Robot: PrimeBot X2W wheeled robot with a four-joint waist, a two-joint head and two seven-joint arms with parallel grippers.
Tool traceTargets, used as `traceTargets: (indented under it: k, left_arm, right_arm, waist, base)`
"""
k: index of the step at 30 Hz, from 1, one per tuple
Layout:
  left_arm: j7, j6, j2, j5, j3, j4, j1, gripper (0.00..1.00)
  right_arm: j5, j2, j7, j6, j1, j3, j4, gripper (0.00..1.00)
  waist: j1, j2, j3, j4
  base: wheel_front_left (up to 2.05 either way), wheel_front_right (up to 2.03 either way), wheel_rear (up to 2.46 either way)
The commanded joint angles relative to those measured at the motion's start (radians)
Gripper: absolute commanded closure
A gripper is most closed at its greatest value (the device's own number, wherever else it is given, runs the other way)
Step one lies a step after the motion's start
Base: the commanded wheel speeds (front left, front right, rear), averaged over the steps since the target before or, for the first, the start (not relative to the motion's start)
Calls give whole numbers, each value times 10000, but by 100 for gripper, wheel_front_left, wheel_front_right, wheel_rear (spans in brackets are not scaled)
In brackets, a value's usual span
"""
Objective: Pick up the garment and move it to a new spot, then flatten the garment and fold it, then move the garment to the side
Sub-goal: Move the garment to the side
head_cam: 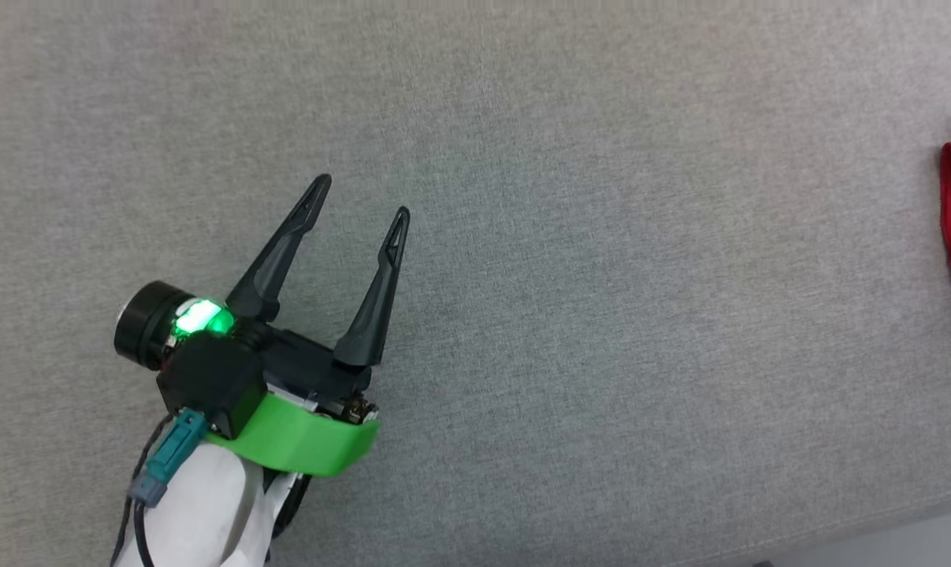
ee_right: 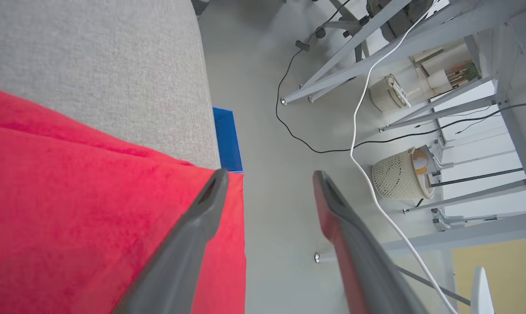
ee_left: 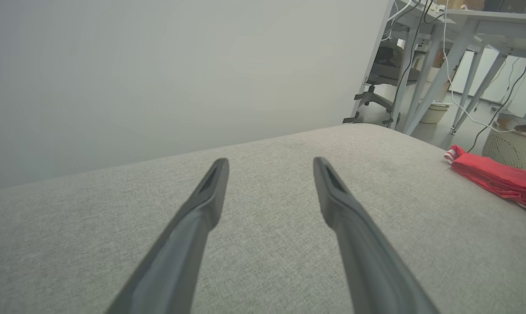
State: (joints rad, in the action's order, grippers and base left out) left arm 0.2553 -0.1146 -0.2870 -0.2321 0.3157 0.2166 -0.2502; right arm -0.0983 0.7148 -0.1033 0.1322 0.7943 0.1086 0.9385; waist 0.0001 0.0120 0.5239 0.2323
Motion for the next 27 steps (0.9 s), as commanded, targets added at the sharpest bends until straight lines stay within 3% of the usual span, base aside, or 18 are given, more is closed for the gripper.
traceTargets:
  k: [1, 7, 13, 20, 27]
  left_arm:
    - [52, 42, 109, -118, -79, -131, 169, 0]
    - [61, 22, 632, -226, -576, -515, 612, 0]
    - [63, -5, 1085, -225, -1289, -925, 1251, 0]
    - [63, 35, 1403, -104, -2126, -1662, 1920, 0]
    - [64, 8, 1626, 67, -2551, -2251, 2312, 0]
  right_arm:
    - [75, -82, -166, -15, 202, -57, -150, 0]
    - [1201, -488, -615, -15, 100, -527, -1246, 0]
    - [2698, -1277, -527, -15, -941, -804, -3385, 0]
    - [3323, -2791, -38, -15, -3204, -569, -6753, 0]
    - [3537, -4467, -95, -15, -5408, -525, -8808, 0]
  waist:
    - [-1, -120, -908, -249]
    - [-1, -120, -2185, -654]
    - [-1, -120, -3234, -1111]
    - [-1, -120, -4159, -1597]
    - [-1, -120, -4663, -2002]
  base:
    - [0, 0, 0]
    - [0, 0, 0]
    - [0, 0, 0]
    - [0, 0, 0]
    - [0, 0, 0]
